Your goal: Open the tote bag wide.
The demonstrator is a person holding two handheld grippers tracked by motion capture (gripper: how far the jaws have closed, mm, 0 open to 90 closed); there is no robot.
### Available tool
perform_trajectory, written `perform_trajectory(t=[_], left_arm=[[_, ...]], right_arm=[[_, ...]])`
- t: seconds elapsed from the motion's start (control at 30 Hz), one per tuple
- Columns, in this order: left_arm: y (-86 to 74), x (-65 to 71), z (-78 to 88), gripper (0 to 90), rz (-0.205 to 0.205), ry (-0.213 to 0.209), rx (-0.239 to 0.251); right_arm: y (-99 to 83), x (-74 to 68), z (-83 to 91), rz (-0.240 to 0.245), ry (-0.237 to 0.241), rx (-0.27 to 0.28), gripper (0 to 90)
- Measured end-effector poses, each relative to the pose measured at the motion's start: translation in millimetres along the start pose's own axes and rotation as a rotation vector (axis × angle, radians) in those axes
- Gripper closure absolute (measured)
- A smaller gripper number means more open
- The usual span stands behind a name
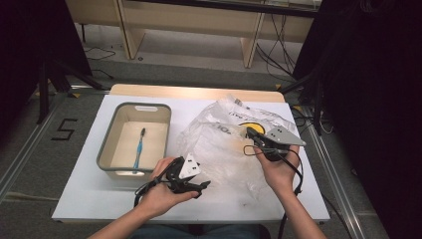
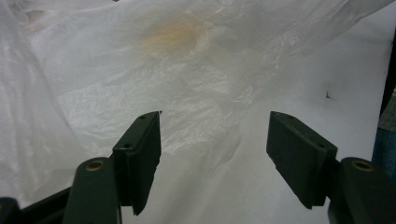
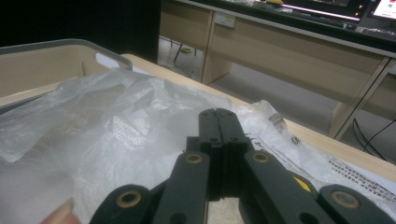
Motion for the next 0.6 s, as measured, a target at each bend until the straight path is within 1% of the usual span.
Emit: perform_trajectory(t=[0.03, 0.07, 0.1, 0.13, 0.17, 0.2, 0.23, 0.27, 0.3, 0.33, 0.37, 0.47, 0.5, 0.6], left_arm=[[-2.3, -2.6, 4.7, 34.5, 0.010, 0.003, 0.004], [-2.3, -2.6, 4.7, 34.5, 0.010, 0.003, 0.004], [-5.0, -5.7, 9.2, 34.3, 0.017, 0.009, 0.005], [-5.0, -5.7, 9.2, 34.2, 0.017, 0.009, 0.005], [-7.6, -8.9, 14.6, 34.2, 0.023, 0.015, 0.008], [-7.6, -8.9, 14.6, 34.2, 0.023, 0.015, 0.008], [-10.3, -11.9, 20.3, 34.2, 0.035, 0.023, 0.014], [-10.3, -11.9, 20.3, 34.2, 0.035, 0.023, 0.014], [-13.2, -14.5, 25.7, 34.1, 0.050, 0.029, 0.024], [-13.2, -14.5, 25.7, 34.0, 0.050, 0.029, 0.024], [-16.4, -17.7, 30.4, 33.6, 0.057, 0.038, 0.024], [-19.4, -21.4, 34.1, 33.5, 0.068, 0.045, 0.024], [-21.5, -25.2, 36.9, 33.6, 0.088, 0.041, 0.029], [-22.2, -28.2, 39.8, 33.0, 0.095, 0.043, 0.033]], right_arm=[[-0.2, 0.2, -0.1, 0.003, 0.000, -0.001, 90.0], [-0.2, 0.2, -0.1, 0.003, 0.000, -0.001, 90.0], [-0.4, 0.6, 0.0, 0.003, -0.001, -0.004, 90.0], [-0.4, 0.6, 0.0, 0.003, -0.001, -0.004, 90.0], [-0.4, 0.8, 0.3, 0.000, -0.002, -0.003, 90.0], [-0.4, 0.8, 0.3, 0.000, -0.002, -0.003, 90.0], [-0.5, 0.7, 0.7, -0.005, -0.002, -0.004, 90.0], [-0.5, 0.7, 0.7, -0.005, -0.002, -0.004, 90.0], [-1.1, 0.8, 0.8, -0.008, 0.000, -0.005, 90.0], [-1.1, 0.8, 0.8, -0.008, 0.000, -0.005, 90.0], [-1.0, 1.0, 0.9, -0.008, -0.001, -0.006, 90.0], [-0.8, 1.4, 0.9, -0.008, -0.003, -0.005, 90.0], [-1.0, 1.7, 0.8, -0.009, -0.005, -0.005, 90.0], [-1.7, 2.3, 0.8, -0.010, -0.006, -0.009, 90.0]])
Point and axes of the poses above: each handheld gripper's, and its own axes: z roughly backward along the jaws, y roughly out of its top, x roughly to its right, the point moved 1 cm from there along -z, roughly forward along the jaws, and after that the axes turned 8 degrees about -x, right-handed, at the moved point
